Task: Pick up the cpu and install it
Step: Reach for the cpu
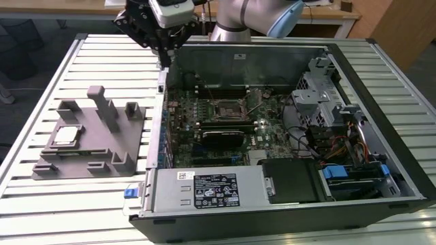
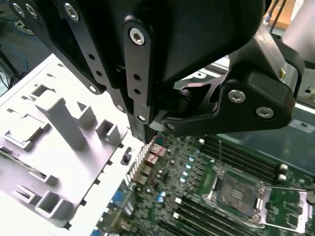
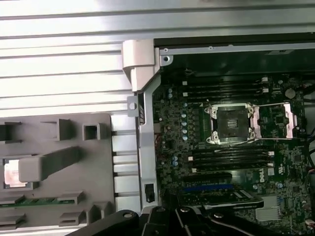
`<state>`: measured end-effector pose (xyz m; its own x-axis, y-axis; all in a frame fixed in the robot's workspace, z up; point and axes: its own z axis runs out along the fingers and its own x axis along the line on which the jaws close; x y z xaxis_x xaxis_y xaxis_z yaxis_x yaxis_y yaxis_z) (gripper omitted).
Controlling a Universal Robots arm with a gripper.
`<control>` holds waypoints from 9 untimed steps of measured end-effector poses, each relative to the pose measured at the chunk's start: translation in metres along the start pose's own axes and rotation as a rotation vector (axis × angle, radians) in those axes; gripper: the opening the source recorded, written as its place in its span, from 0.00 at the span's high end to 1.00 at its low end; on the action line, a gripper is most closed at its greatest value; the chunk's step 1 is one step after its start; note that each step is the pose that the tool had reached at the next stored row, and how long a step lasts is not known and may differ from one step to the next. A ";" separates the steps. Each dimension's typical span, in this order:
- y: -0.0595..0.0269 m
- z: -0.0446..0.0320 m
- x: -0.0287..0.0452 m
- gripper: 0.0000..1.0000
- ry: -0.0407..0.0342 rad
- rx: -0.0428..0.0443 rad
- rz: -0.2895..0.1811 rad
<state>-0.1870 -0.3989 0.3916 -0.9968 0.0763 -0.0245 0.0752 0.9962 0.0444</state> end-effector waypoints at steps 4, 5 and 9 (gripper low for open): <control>-0.0009 0.0001 0.0126 0.89 0.0000 0.0000 0.000; -0.0011 0.0001 0.0157 0.89 0.0000 0.0001 0.000; -0.0020 0.0001 0.0295 0.89 0.0000 0.0000 0.000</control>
<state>-0.2165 -0.3986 0.3907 -0.9968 0.0761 -0.0245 0.0750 0.9962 0.0443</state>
